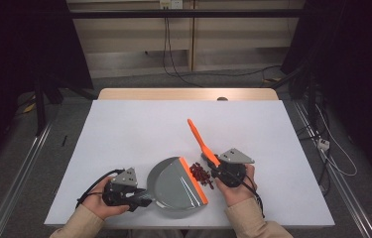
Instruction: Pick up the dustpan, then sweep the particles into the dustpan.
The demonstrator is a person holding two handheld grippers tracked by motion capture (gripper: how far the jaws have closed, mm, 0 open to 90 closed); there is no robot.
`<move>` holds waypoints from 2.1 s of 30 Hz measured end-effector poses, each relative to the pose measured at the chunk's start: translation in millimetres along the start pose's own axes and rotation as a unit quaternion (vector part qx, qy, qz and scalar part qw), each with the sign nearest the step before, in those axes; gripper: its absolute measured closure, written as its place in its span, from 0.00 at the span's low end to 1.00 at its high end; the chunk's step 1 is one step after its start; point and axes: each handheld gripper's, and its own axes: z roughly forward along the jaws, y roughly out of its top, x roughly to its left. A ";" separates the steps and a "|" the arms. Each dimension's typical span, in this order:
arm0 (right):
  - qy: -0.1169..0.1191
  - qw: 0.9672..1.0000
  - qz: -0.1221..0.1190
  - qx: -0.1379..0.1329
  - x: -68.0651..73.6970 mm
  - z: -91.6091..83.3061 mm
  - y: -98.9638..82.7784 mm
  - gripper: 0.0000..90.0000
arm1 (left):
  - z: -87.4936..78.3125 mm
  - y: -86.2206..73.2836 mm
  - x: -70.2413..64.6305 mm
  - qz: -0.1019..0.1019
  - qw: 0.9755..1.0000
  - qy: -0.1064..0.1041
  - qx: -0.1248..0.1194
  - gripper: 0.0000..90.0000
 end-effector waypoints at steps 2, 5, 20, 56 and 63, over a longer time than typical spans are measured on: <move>0.001 1.000 -0.003 -0.001 2.7 0.4 -0.1 0.78 | 0.7 0.0 -0.2 0.000 1.000 -0.002 0.002 0.69; 0.006 1.000 -0.002 -0.002 6.2 1.4 0.2 0.78 | 0.1 0.1 -0.8 -0.003 1.000 0.006 0.005 0.69; 0.033 0.999 0.016 -0.008 20.6 4.4 0.4 0.77 | 1.5 -0.5 0.6 -0.010 1.000 -0.005 -0.001 0.69; 0.061 0.997 0.029 -0.033 49.8 8.0 1.2 0.78 | 1.0 -0.9 2.4 -0.021 1.000 -0.005 -0.004 0.69; 0.079 0.996 0.020 -0.043 62.2 6.5 5.8 0.78 | 1.1 -1.0 2.7 -0.022 1.000 -0.006 -0.005 0.69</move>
